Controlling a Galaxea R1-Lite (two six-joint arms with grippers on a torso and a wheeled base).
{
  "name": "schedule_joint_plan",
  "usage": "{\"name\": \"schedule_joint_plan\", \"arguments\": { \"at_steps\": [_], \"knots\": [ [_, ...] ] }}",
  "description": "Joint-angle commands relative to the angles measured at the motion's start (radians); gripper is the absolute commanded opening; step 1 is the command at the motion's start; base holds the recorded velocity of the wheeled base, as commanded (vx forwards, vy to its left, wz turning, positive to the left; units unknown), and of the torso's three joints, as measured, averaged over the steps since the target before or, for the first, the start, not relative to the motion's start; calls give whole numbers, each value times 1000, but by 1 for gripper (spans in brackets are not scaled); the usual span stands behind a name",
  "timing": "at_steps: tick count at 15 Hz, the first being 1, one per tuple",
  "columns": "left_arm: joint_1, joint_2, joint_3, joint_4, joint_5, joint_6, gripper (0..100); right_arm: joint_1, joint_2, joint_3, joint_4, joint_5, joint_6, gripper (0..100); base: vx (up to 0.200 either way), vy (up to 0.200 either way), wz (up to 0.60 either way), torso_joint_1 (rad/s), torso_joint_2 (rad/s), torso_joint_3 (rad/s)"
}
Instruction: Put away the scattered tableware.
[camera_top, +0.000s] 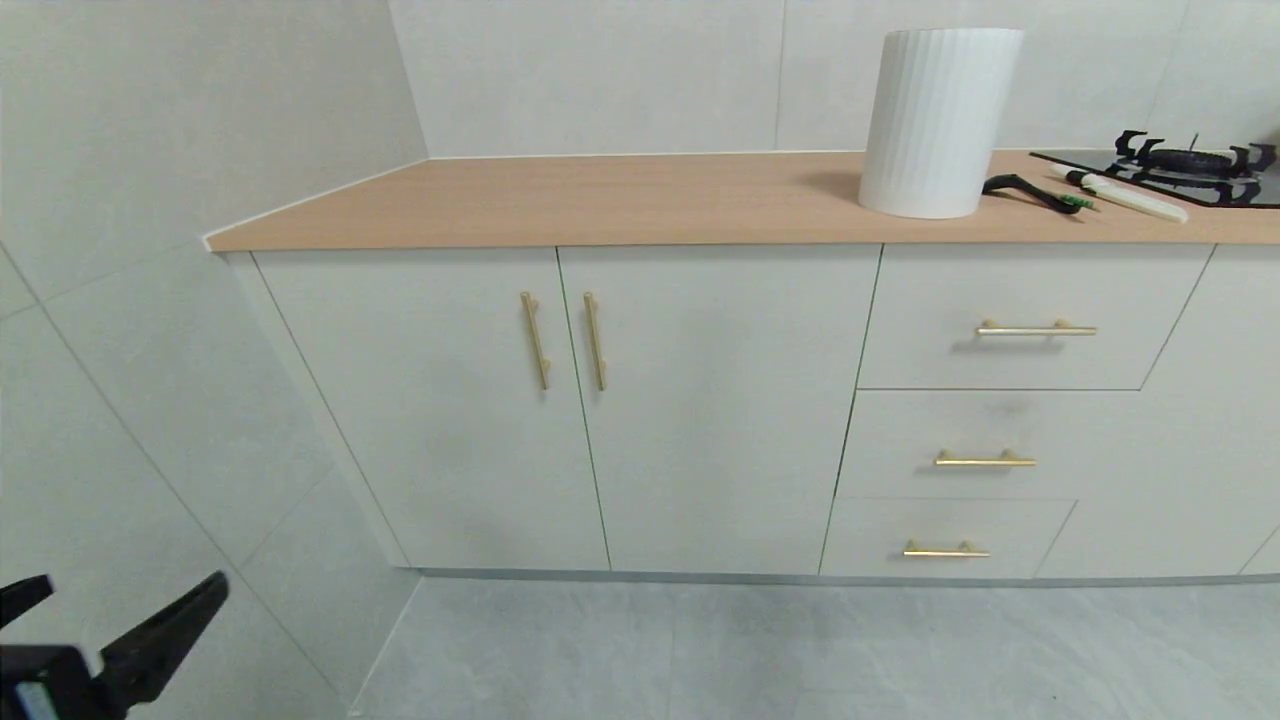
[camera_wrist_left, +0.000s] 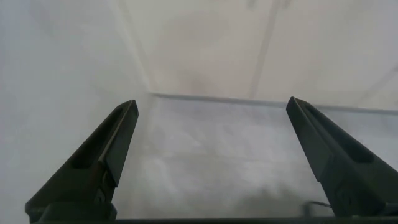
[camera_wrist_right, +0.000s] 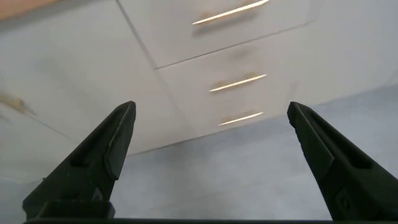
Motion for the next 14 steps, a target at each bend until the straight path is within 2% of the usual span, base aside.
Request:
{"name": "schedule_joint_plan", "arguments": {
  "at_steps": [1, 4, 6, 7, 8, 9, 10, 11, 12, 13, 14],
  "knots": [
    [109, -345, 76, 96, -1, 89, 100, -127, -604, 327, 8, 41, -208, 100, 0, 0, 0, 0, 0, 0],
    [201, -526, 96, 172, -3, 92, 100, -220, -765, 393, 45, 68, -221, 100, 0, 0, 0, 0, 0, 0],
    [277, -645, 153, 187, -4, 113, 100, -239, -763, 415, 28, 11, -184, 100, 0, 0, 0, 0, 0, 0],
    [319, -684, 196, 185, -1, 121, 100, -296, -789, 429, 30, 16, -187, 100, 0, 0, 0, 0, 0, 0],
    [345, -684, 231, 178, 10, 113, 100, -334, -837, 447, 33, 60, -219, 100, 0, 0, 0, 0, 0, 0],
    [403, -722, 256, 172, -3, 110, 100, -335, -863, 498, 24, 88, -253, 100, 0, 0, 0, 0, 0, 0],
    [428, -779, 286, 178, -41, 121, 100, -335, -863, 541, 8, 60, -247, 100, 0, 0, 0, 0, 0, 0],
    [428, -779, 314, 172, -47, 124, 100, -335, -863, 561, -4, 56, -245, 100, 0, 0, 0, 0, 0, 0],
    [428, -779, 358, 106, -46, 110, 100, -335, -863, 657, -79, 56, -248, 100, 0, 0, 0, 0, 0, 0],
    [428, -779, 372, 79, -95, 109, 100, -335, -861, 739, -153, 57, -253, 100, 0, 0, 0, 0, 0, 0],
    [428, -779, 377, 75, -131, 110, 100, -335, -861, 752, -163, 59, -251, 100, 0, 0, 0, 0, 0, 0]
  ]
}}
